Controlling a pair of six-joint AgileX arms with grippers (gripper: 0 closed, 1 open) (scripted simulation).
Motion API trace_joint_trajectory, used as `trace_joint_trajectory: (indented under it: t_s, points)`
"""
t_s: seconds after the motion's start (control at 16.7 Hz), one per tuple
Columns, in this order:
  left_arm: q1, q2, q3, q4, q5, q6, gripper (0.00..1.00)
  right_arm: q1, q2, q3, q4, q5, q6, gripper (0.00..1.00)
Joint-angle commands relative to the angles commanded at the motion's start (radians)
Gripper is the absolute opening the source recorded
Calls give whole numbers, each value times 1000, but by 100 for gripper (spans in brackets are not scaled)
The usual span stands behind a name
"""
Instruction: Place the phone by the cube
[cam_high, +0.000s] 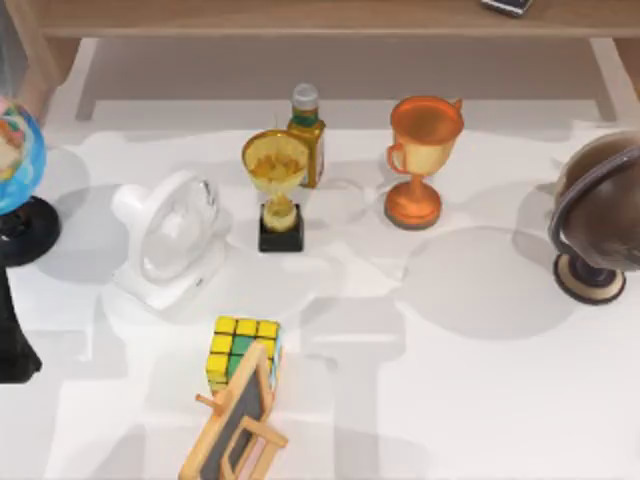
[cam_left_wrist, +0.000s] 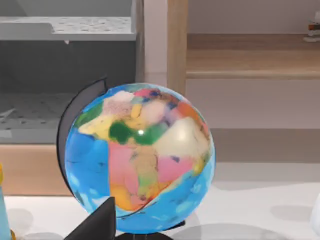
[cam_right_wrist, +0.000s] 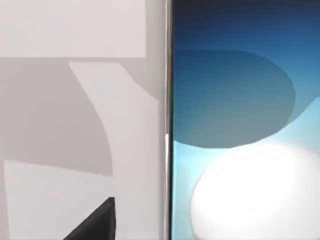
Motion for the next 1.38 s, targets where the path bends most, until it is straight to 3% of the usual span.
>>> trace_joint_trajectory:
  t_s: [0.48,1.26,1.38]
  points:
    - [0,0,0,0,0,0,100,-1,75,-62,137,0,1,100]
    - [0,0,0,0,0,0,100,-1,75,-62,137,0,1,2]
    - [0,0,0,0,0,0,100,-1,75,-62,137,0,1,0]
